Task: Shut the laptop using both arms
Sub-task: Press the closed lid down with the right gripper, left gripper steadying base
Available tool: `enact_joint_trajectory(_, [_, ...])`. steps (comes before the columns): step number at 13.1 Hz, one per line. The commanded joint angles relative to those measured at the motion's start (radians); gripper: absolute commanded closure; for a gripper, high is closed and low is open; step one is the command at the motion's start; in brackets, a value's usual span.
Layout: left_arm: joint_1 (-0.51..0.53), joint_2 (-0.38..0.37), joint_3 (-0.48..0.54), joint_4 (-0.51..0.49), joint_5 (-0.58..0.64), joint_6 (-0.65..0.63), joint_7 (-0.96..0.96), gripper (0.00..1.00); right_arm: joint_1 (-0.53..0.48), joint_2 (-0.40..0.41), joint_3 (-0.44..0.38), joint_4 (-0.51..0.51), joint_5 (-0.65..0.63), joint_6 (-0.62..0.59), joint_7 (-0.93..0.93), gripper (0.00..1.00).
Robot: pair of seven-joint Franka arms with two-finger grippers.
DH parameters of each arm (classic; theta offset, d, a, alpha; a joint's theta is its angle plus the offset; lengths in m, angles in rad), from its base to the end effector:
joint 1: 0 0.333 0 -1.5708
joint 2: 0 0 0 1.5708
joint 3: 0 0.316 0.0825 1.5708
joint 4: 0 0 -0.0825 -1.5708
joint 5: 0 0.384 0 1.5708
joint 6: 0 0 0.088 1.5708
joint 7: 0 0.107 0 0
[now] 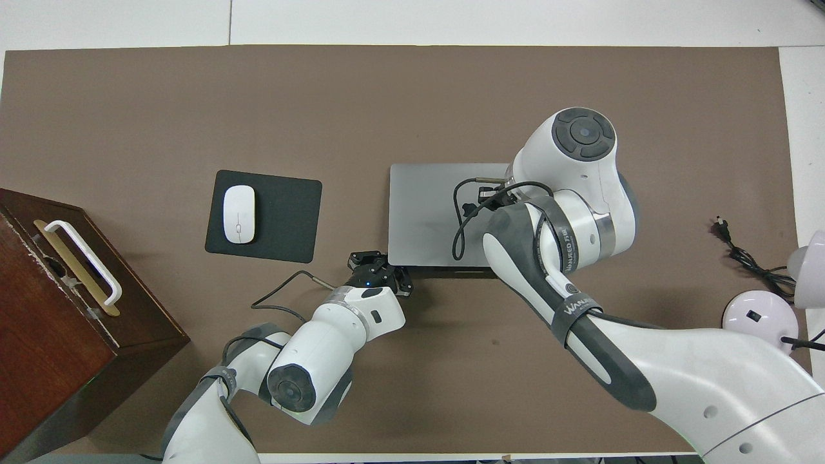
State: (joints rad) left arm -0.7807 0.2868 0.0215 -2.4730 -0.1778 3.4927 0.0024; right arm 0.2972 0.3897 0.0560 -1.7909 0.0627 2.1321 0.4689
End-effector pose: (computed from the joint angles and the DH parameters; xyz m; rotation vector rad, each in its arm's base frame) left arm 0.3942 -0.3450 0.2660 2.6016 -0.7685 0.9654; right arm 0.6016 0.2219 0.3310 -3.0821 0.2379 0.1138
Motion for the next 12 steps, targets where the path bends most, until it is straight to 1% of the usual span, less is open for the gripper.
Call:
enact_joint_trajectory(1, [0.021,0.046,0.005,-0.011,0.003,0.005,0.022,1.00,-0.010,-0.017,0.007,-0.032,0.029,0.022,-0.033,1.00])
enact_joint_trajectory(6, [0.024,0.046,0.005,-0.009,0.003,0.005,0.014,1.00,-0.004,-0.046,0.007,-0.019,0.029,-0.014,-0.024,1.00])
enact_joint_trajectory(10, [0.024,0.043,0.005,-0.009,0.001,0.003,-0.012,1.00,-0.015,-0.086,0.005,-0.013,0.031,-0.055,-0.024,1.00])
enact_joint_trajectory(12, [0.026,0.035,0.005,-0.009,0.001,0.000,-0.022,1.00,-0.024,-0.112,0.002,-0.002,0.031,-0.096,-0.024,1.00])
